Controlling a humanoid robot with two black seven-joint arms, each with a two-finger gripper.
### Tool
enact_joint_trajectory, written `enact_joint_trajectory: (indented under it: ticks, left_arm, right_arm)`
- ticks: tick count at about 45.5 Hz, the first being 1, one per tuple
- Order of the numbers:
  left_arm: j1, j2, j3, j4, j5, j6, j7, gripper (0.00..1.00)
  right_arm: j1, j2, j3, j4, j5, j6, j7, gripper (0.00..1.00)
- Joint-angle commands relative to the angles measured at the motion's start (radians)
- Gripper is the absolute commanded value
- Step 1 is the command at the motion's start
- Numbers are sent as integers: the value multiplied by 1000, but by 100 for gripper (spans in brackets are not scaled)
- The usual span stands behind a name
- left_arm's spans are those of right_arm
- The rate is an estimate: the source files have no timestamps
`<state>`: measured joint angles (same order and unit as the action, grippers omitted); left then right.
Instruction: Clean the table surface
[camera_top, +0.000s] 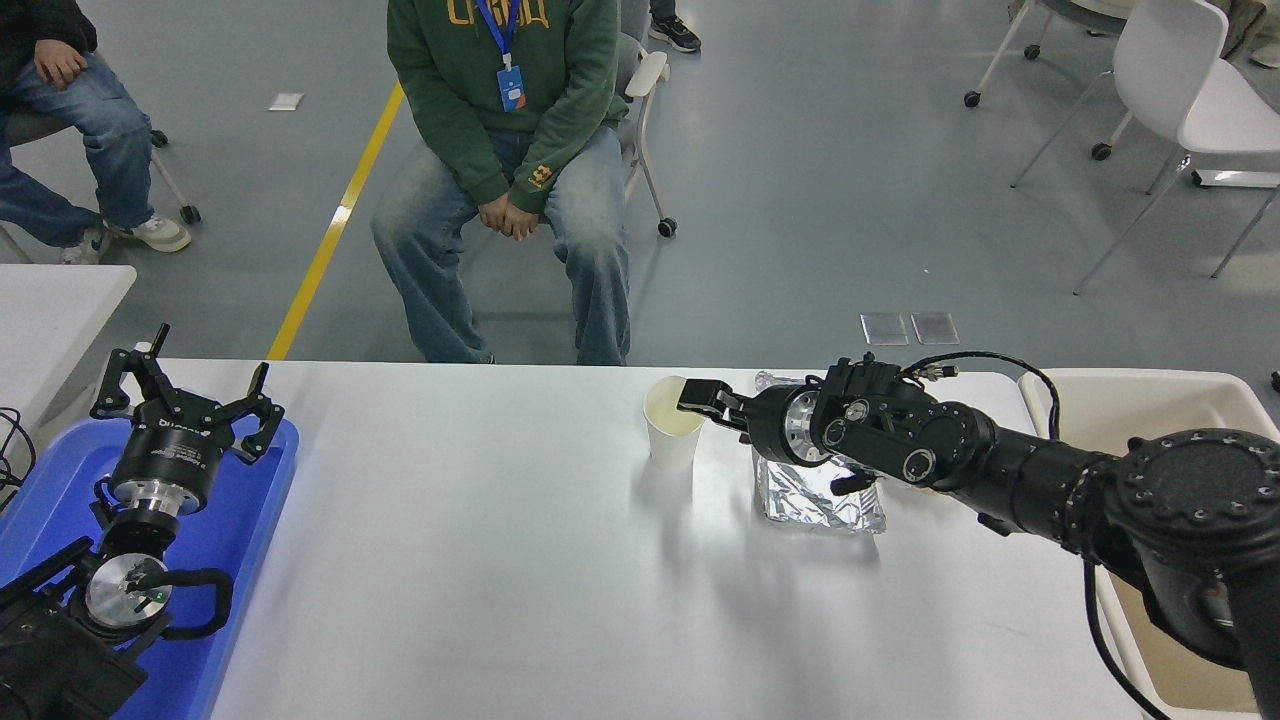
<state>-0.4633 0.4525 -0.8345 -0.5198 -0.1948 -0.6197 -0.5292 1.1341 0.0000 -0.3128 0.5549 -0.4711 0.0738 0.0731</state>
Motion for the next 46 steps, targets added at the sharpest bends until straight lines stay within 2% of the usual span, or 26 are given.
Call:
enact_joint_trajectory:
  ticks: [1, 11, 29, 42, 46]
  left_arm:
    - [0, 0, 0, 0, 0, 0, 0, 100]
    - [0, 0, 0, 0, 0, 0, 0, 100]
    - [0, 0, 0, 1, 0, 0, 0, 100]
    - [0, 0, 0, 0, 0, 0, 0, 100]
    - [0, 0, 0, 0, 0, 0, 0, 100]
  right_arm:
    - [-8, 0, 11, 17, -1, -17, 1, 91]
    - [-16, 0, 9, 19, -15, -17, -1, 80]
    - [-17, 0, 8, 19, -21, -17, -15, 74]
    - [-17, 0, 6, 26, -21, -6, -13, 45]
    - [-17, 0, 8, 28, -21, -2, -13, 27]
